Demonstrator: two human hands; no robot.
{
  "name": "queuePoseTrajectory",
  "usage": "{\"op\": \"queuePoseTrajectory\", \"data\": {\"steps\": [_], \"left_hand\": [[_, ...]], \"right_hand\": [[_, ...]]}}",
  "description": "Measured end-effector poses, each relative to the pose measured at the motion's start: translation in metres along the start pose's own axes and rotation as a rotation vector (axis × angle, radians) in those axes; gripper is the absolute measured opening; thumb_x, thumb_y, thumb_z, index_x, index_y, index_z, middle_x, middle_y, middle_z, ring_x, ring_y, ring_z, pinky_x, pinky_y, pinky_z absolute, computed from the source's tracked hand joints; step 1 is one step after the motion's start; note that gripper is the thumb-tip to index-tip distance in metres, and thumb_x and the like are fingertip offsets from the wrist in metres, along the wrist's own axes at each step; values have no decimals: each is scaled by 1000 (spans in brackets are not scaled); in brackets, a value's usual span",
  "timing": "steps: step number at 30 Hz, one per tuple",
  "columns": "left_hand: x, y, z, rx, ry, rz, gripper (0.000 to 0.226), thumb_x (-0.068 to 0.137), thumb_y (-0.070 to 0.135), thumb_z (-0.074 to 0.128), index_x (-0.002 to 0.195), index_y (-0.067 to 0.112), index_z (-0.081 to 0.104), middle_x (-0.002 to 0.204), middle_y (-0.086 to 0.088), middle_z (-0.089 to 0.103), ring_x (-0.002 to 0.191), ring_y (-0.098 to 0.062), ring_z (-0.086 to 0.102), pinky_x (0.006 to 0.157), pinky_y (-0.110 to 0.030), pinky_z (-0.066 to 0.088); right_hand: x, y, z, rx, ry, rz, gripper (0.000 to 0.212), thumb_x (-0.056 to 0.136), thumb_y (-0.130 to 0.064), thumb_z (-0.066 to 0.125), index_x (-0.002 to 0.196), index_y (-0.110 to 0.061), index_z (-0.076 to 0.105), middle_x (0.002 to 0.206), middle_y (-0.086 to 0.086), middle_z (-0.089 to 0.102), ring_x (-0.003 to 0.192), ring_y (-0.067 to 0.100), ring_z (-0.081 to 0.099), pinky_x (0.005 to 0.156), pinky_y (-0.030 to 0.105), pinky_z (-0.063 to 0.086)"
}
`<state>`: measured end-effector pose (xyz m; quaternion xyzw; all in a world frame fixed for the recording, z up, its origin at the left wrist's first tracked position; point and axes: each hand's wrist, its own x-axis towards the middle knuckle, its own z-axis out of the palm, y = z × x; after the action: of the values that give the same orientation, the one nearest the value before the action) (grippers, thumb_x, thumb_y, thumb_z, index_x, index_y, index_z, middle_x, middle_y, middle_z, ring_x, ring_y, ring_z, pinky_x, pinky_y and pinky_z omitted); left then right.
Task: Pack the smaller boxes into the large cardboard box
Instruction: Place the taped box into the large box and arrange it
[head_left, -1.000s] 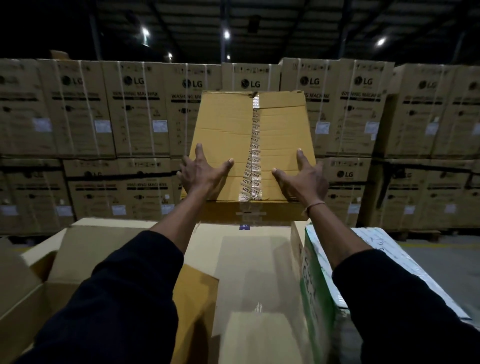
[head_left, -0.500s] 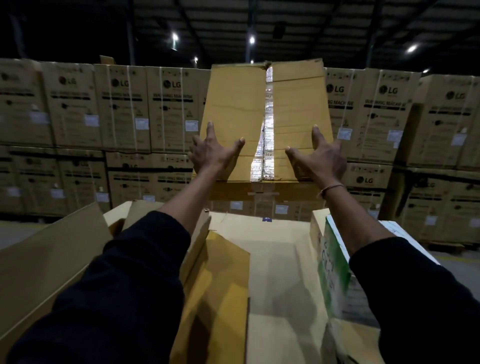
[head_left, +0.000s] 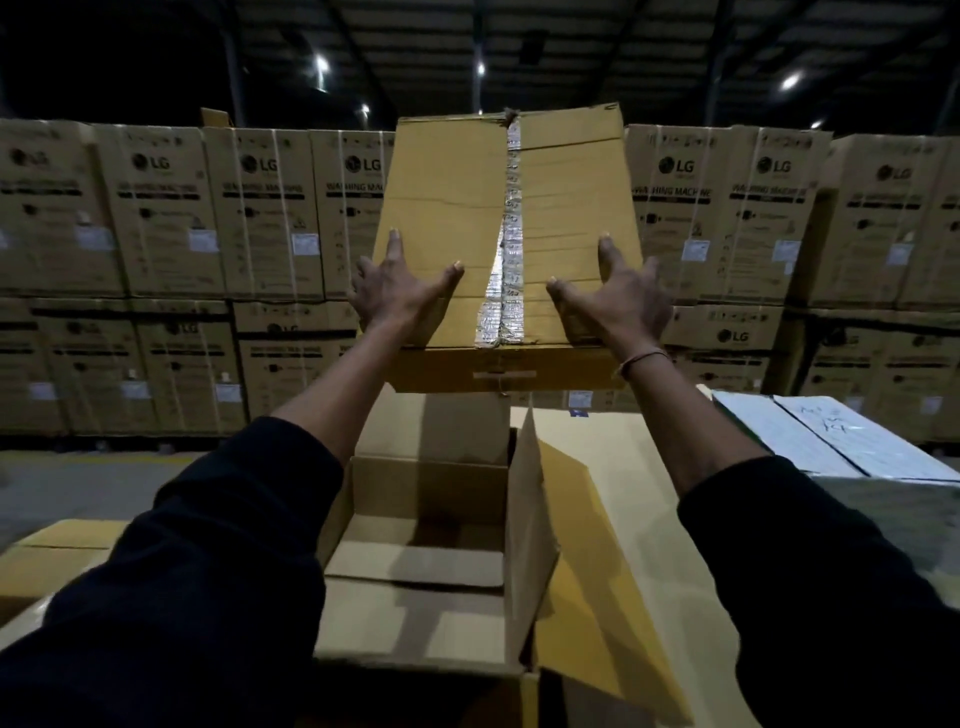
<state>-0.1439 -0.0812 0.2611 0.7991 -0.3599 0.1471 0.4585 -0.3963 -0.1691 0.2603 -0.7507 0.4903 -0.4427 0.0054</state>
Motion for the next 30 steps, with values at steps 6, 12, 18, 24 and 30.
{"op": "queuePoseTrajectory", "data": {"steps": [6, 12, 18, 24, 30], "left_hand": [[0, -69, -56, 16, -44, -43, 113, 71, 91, 59, 162, 34, 23, 151, -25, 37, 135, -47, 42, 105, -54, 39], [-21, -128, -70, 79, -159, -96, 110, 72, 87, 63, 160, 33, 25, 148, -21, 37, 132, -49, 42, 105, -57, 41], [-48, -178, -48, 144, -301, -136, 109, 71, 87, 65, 157, 32, 29, 145, -24, 41, 132, -47, 43, 107, -57, 40], [-78, -219, -16, 203, -444, -188, 112, 73, 85, 65, 160, 27, 25, 154, -24, 36, 140, -47, 40, 112, -58, 38], [-104, -248, 11, 283, -587, -203, 109, 76, 85, 61, 159, 23, 28, 157, -20, 39, 144, -43, 37, 117, -58, 32]], "right_hand": [[-46, -67, 9, -11, -96, -33, 98, 79, -84, 61, 161, -37, 32, 145, 23, 38, 120, 42, 53, 83, 38, 51], [-87, -84, 43, 18, -247, -8, 98, 78, -84, 63, 159, -35, 36, 136, 19, 42, 119, 39, 51, 84, 38, 48], [-135, -66, 88, 51, -408, 98, 99, 75, -88, 62, 157, -38, 38, 137, 17, 45, 125, 40, 51, 97, 44, 52], [-175, -48, 125, -8, -530, 202, 105, 72, -90, 61, 160, -38, 35, 145, 19, 43, 130, 42, 51, 103, 47, 51], [-205, -29, 158, -61, -636, 268, 111, 69, -94, 57, 161, -35, 35, 155, 16, 43, 141, 39, 41, 107, 46, 47]]}}
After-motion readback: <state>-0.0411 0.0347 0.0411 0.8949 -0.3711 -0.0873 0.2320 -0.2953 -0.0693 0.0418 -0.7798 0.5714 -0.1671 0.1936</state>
